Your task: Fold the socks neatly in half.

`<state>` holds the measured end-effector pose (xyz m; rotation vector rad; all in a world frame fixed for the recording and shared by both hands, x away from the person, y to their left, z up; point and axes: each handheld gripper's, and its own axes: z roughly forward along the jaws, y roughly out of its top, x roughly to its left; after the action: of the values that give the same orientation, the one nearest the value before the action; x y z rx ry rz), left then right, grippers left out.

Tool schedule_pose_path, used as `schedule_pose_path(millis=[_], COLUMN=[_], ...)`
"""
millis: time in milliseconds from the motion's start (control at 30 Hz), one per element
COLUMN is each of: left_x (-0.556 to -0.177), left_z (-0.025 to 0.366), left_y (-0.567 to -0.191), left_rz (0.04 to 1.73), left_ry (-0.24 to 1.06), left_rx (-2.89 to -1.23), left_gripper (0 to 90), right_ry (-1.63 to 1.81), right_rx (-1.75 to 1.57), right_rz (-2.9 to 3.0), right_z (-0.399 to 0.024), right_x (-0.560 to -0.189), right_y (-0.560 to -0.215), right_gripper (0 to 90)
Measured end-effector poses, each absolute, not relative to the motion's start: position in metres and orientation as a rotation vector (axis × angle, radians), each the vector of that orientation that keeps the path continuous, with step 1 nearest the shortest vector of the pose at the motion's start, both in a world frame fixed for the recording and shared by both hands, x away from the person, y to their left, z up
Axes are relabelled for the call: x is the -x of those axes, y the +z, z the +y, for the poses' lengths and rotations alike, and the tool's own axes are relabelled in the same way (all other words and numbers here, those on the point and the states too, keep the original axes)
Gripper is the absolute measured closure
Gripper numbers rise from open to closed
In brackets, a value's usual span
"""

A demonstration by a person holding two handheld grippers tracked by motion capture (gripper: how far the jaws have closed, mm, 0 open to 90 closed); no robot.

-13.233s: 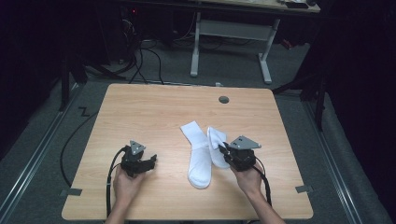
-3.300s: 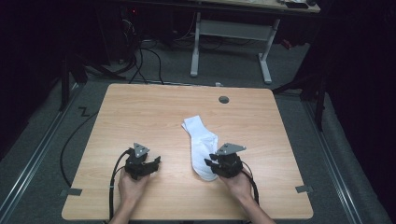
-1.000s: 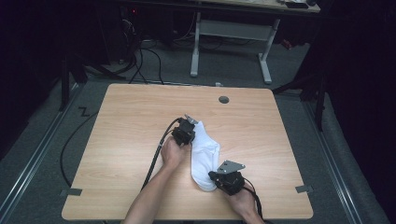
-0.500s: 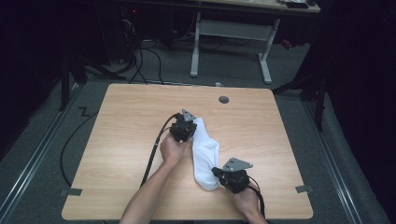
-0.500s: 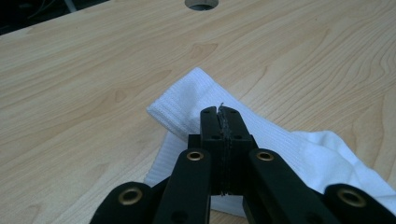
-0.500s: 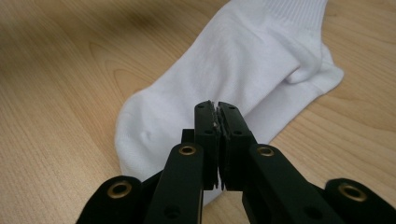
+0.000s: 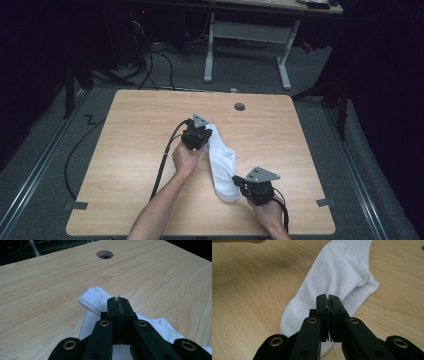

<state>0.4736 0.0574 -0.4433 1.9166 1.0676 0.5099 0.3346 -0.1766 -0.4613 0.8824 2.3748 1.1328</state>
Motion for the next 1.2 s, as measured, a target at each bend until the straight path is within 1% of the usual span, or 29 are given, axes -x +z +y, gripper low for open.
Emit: schedule_pose_path(millis=[300,633,700,867,1033,1067,1133,1200], left_x=[-0.473,-0.475,-0.475,-0.481,-0.484,-0.486,-0.488,-0.488], left_z=[0.053,0.051,0.052,0.053,0.053,0.054,0.055,0.055], left_y=[-0.432,-0.439,-0.442,-0.469,-0.483,-0.485,-0.486,-0.486], left_rz=[1.041,1.051,1.058,1.127,1.16,1.167,1.186,1.197], left_ry=[0.5,0.501,0.512,0.46,0.435,0.426,0.412,0.409], left_rx=[-1.886,-1.906,-1.922,-1.995,-2.03,-2.036,-2.047,-2.054], left_gripper=[89.6,89.5,89.4,88.9,87.6,87.0,83.1,74.8], right_ry=[1.147,1.165,1.171,1.18,1.154,1.149,1.141,1.133], right_rx=[-0.896,-0.923,-0.932,-1.001,-1.026,-1.025,-1.031,-1.056], right_rz=[2.335,2.328,2.338,2.392,2.441,2.451,2.469,2.496], right_z=[-0.184,-0.196,-0.196,-0.196,-0.193,-0.192,-0.19,-0.188], right_x=[-0.337,-0.335,-0.336,-0.344,-0.346,-0.346,-0.347,-0.349], right_y=[-0.452,-0.447,-0.448,-0.456,-0.468,-0.469,-0.473,-0.477], right_gripper=[87.7,87.6,87.6,87.3,86.9,86.5,83.3,75.3])
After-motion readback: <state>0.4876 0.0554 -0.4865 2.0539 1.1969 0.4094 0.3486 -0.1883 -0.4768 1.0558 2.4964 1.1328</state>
